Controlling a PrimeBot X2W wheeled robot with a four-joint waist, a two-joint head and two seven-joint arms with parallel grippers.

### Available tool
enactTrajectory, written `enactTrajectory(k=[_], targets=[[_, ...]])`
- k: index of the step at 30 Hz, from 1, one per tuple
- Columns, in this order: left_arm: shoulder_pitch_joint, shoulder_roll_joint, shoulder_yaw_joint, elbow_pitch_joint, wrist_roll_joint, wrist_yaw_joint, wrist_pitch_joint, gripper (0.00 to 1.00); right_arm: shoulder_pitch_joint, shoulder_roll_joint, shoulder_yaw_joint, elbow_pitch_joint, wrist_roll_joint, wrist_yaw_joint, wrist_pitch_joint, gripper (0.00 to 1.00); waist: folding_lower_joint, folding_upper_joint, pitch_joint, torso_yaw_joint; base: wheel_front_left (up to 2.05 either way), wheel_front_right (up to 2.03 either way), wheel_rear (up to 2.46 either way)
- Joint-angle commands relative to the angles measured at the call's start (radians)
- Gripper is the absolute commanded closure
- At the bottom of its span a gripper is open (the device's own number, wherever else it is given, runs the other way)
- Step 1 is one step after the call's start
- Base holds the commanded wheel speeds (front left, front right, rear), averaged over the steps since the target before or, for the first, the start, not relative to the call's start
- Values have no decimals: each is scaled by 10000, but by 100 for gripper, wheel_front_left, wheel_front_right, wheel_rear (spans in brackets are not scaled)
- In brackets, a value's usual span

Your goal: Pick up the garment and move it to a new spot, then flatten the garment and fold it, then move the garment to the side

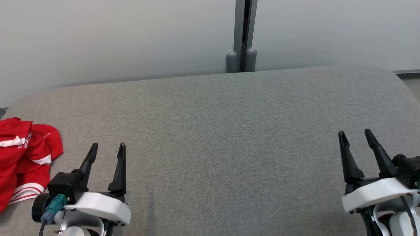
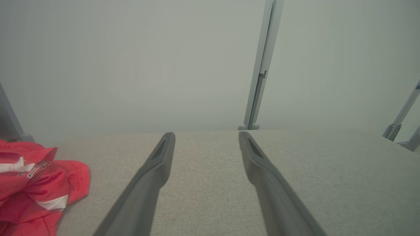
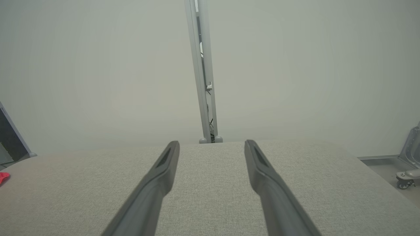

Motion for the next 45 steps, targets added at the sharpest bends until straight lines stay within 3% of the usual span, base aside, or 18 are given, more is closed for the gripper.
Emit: enactTrajectory(k=[1, 19, 45], targets=[[-220, 108, -1, 3, 201, 64, 22, 0, 52, -30, 26, -20, -76, 16, -117, 0, 0, 0, 6, 0, 0, 0, 0], [-337, 122, 70, 217, 620, 284, 219, 0, 364, 49, -118, -355, -622, 18, -603, 0, 0, 0, 11, 38, 0, 0, 0], [-420, 155, -82, 269, 402, 355, 300, 0, 455, 204, -366, -379, -50, 18, -314, 0, 0, 0, 82, 157, 0, 0, 0]])
